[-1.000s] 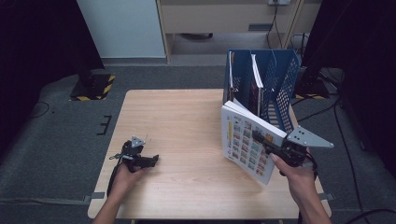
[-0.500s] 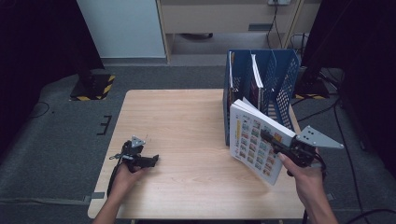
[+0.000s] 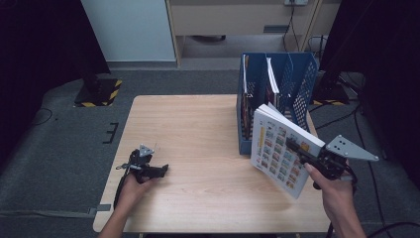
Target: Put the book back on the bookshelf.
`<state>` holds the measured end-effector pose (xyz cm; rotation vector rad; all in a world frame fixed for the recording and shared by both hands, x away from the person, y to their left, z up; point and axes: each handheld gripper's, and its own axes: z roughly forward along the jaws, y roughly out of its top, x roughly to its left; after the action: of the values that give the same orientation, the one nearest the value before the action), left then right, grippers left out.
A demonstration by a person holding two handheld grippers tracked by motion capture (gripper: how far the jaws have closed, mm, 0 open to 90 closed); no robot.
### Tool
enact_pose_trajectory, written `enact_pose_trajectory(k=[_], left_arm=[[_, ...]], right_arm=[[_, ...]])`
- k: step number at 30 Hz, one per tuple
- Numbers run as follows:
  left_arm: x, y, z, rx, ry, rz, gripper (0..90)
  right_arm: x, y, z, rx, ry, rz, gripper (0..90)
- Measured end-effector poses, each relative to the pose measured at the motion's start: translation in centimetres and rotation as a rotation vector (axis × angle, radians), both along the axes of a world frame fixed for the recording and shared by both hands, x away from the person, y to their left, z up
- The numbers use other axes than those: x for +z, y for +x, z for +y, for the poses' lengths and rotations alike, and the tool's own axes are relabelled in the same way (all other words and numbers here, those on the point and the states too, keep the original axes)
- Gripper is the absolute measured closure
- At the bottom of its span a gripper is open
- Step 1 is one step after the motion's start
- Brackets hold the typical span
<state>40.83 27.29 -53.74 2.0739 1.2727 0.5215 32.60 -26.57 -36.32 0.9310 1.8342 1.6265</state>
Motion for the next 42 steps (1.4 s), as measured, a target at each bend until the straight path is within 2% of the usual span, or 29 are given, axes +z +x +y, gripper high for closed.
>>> enact_pose_trajectory(k=[7, 12, 13, 21, 25, 42], left_arm=[[0.0, 0.0, 0.0, 0.002, -0.001, -0.001, 0.0], [0.0, 0.0, 0.0, 0.004, -0.001, -0.001, 0.0], [0.0, 0.0, 0.0, 0.004, -0.001, -0.001, 0.0], [0.0, 0.0, -0.1, 0.005, -0.001, -0.001, 0.0], [0.0, 0.0, -0.1, 0.005, 0.000, -0.001, 0.0], [0.0, 0.0, -0.1, 0.010, 0.000, 0.000, 0.0]], right_arm=[[1.2, -0.4, -0.1, 0.001, -0.001, -0.008, 73.8], [2.5, -0.8, -0.1, 0.009, 0.011, -0.013, 73.8], [3.1, -0.8, -0.1, 0.011, 0.016, -0.011, 73.8], [4.8, -0.7, 0.0, 0.000, 0.021, -0.018, 73.8], [5.6, -0.3, 0.1, -0.013, 0.008, -0.020, 73.8], [6.4, 0.0, -1.2, -0.070, 0.001, -0.021, 73.8]])
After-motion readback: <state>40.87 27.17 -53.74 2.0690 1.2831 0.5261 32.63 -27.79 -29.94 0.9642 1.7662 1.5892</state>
